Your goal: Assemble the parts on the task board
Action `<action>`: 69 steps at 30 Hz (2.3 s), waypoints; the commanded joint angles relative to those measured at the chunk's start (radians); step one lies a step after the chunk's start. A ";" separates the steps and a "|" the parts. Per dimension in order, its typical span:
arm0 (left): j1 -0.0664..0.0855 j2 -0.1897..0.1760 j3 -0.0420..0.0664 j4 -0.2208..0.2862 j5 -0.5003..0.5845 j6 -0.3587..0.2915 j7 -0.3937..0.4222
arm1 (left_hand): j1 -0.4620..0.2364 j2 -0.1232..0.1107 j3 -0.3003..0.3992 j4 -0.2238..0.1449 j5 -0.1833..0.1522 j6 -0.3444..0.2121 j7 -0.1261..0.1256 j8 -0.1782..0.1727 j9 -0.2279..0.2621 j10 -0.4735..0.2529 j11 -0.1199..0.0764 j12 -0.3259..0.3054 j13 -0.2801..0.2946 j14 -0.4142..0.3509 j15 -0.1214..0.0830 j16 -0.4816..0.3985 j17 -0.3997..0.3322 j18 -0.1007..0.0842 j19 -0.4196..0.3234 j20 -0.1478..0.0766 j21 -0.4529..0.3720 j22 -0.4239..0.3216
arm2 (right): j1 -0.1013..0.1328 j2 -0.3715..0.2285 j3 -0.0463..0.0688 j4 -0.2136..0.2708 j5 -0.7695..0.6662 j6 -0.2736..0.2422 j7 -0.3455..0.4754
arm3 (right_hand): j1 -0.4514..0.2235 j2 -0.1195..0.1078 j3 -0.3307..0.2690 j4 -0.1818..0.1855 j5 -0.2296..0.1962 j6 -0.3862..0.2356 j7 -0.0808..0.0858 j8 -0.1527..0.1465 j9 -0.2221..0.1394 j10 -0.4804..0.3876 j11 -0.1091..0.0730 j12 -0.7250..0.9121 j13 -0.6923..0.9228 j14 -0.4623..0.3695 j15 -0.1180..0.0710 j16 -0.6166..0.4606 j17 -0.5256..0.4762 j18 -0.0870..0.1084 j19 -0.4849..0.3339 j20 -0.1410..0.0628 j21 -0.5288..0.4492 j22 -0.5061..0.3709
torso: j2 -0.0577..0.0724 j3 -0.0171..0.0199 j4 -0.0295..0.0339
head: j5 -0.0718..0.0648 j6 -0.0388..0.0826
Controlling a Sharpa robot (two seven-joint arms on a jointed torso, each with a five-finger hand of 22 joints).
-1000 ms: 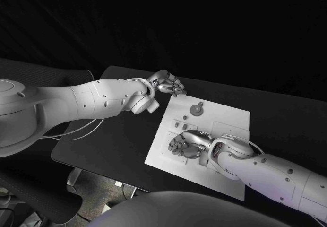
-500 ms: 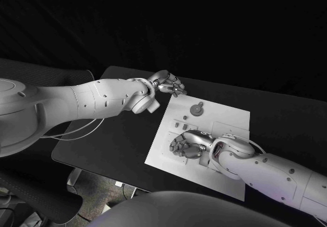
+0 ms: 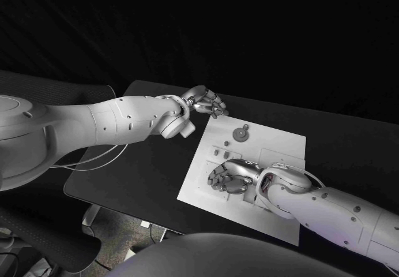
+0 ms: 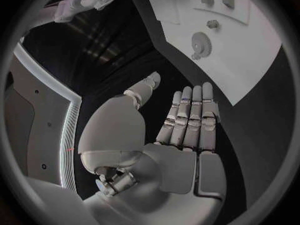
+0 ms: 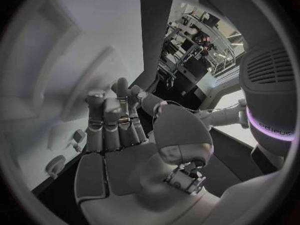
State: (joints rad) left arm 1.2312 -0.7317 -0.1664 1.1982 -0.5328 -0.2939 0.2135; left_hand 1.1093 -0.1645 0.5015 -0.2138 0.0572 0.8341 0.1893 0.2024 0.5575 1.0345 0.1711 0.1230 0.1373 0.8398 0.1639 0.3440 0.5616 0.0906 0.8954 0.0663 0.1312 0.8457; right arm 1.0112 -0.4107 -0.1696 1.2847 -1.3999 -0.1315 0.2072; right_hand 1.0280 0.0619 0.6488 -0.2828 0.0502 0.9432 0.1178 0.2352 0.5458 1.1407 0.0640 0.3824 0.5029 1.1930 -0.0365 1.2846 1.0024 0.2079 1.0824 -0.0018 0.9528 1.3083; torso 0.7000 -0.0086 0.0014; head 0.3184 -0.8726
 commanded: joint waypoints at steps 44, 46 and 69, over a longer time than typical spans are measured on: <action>0.005 0.002 0.001 0.003 0.000 -0.002 0.005 | 0.004 0.008 0.002 0.002 -0.002 -0.002 0.006 0.006 -0.003 0.010 -0.001 -0.009 -0.002 0.000 0.003 -0.008 0.002 0.008 -0.005 0.000 -0.005 0.002 | -0.009 0.014 -0.008 -0.027 -0.073 0.113 -0.089 | 0.016 -0.003 0.009 -0.004 0.002 -0.048 0.055 -0.003 -0.008 -0.062 0.049 -0.230 -0.067 -0.048 0.039 0.005 -0.023 0.054 -0.041 0.014 -0.016 0.015 | 0.000 -0.0004 -0.0003 | -0.001 0.000; 0.005 0.001 0.001 0.003 0.000 -0.002 0.005 | 0.004 0.008 0.002 0.002 -0.002 -0.002 0.006 0.006 -0.003 0.010 -0.001 -0.009 -0.002 0.000 0.003 -0.008 0.002 0.008 -0.005 0.000 -0.005 0.003 | -0.009 0.013 -0.008 -0.028 -0.073 0.118 -0.088 | 0.018 -0.004 0.009 -0.005 0.002 -0.053 0.056 -0.004 -0.008 -0.064 0.051 -0.236 -0.073 -0.050 0.041 0.005 -0.025 0.054 -0.042 0.015 -0.017 0.015 | 0.000 -0.0001 0.0000 | 0.000 0.000; 0.005 0.001 0.001 0.002 -0.001 -0.002 0.004 | 0.005 0.008 0.002 0.001 -0.002 -0.002 0.006 0.006 -0.004 0.011 -0.001 -0.010 -0.002 0.000 0.003 -0.008 0.003 0.008 -0.005 0.000 -0.006 0.003 | -0.009 0.002 -0.008 -0.017 0.027 0.093 -0.039 | 0.025 0.006 0.010 -0.003 0.002 -0.058 0.055 0.000 -0.006 -0.071 0.059 -0.258 -0.099 -0.053 0.048 0.010 -0.036 0.054 -0.044 0.018 -0.018 0.015 | 0.000 0.0006 -0.0002 | -0.003 0.000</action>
State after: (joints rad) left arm 1.2346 -0.7320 -0.1664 1.1982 -0.5329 -0.2939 0.2119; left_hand 1.1093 -0.1645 0.5016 -0.2138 0.0572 0.8341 0.1893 0.2024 0.5550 1.0380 0.1676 0.1192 0.1369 0.8398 0.1639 0.3401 0.5628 0.0909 0.8954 0.0664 0.1312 0.8480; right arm 1.0178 -0.4043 -0.1648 1.2774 -1.3949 -0.0899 0.1986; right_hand 1.0472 0.0649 0.6544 -0.2884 0.0502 0.8777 0.1659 0.2274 0.5351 1.1250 0.0715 0.3457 0.4047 1.1430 0.0057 1.2876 0.9672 0.2077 1.0465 0.0199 0.9400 1.3079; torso 0.7000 -0.0078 0.0010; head 0.3159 -0.8726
